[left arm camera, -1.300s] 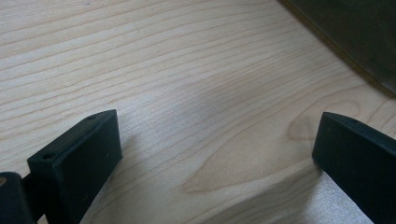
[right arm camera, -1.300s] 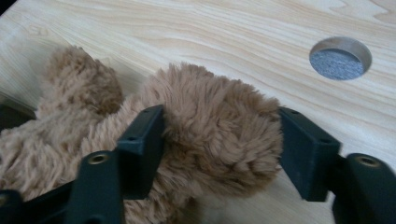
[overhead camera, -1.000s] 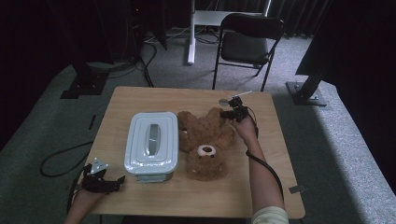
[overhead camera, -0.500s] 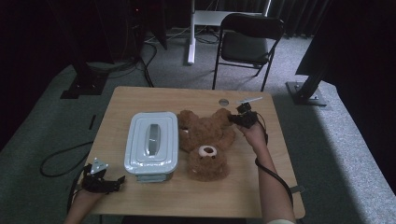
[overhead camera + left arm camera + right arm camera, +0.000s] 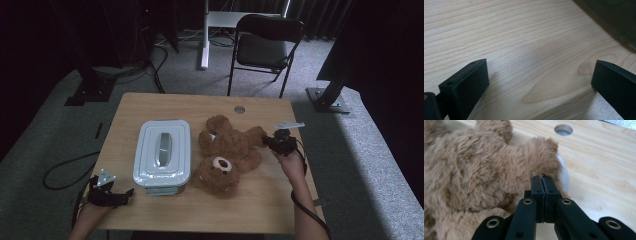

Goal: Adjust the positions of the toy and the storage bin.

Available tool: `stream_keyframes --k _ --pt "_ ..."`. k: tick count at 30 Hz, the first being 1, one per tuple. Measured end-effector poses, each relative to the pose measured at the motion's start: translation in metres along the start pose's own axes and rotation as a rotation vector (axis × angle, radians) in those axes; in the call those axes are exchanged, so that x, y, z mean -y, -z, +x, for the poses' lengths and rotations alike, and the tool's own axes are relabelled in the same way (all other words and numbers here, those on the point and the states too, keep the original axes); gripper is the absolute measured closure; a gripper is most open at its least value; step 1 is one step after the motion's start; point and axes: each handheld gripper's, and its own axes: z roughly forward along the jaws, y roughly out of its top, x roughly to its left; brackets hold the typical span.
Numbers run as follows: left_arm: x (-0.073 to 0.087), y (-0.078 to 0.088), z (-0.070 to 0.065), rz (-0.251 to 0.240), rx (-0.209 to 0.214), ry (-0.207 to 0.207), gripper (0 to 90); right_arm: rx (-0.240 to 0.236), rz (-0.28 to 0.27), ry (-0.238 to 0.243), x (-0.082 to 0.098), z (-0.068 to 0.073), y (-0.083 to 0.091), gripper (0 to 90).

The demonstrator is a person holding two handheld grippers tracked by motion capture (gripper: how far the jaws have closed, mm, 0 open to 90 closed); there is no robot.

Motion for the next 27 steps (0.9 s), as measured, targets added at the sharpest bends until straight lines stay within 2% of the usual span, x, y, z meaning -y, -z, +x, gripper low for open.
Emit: stream_keyframes --k 8,12,14,15,18,21,24,25,27 --pt "0.000 0.000 0.000 0.000 0.000 0.000 1.9 0.001 0.023 -0.048 0.048 0.001 0.035 89.4" --pt "0.000 0.000 0.000 0.000 0.000 0.000 1.9 0.004 0.046 -0.025 0.073 0.014 0.049 89.8" --pt "0.000 0.000 0.000 0.002 0.000 -0.002 1.9 0.008 0.050 -0.016 0.078 0.018 0.052 89.9" --pt "0.000 0.000 0.000 0.002 0.000 -0.002 1.9 0.010 0.052 -0.010 0.087 0.024 0.060 90.0" --pt "0.000 0.000 0.000 0.001 -0.003 0.001 1.9 -0.008 0.026 -0.028 0.097 0.030 0.072 90.0" --pt "0.000 0.000 0.000 0.001 -0.004 0.002 1.9 -0.037 0.019 -0.016 0.103 0.042 0.081 90.0" --pt "0.000 0.000 0.000 0.002 -0.004 0.002 1.9 -0.092 0.010 -0.008 0.108 0.054 0.087 90.0" --pt "0.000 0.000 0.000 0.002 -0.004 0.002 1.9 -0.092 0.010 -0.008 0.108 0.054 0.087 90.0" --pt "0.000 0.000 0.000 0.002 -0.004 0.002 1.9 -0.174 -0.015 -0.022 0.110 0.063 0.092 90.0"
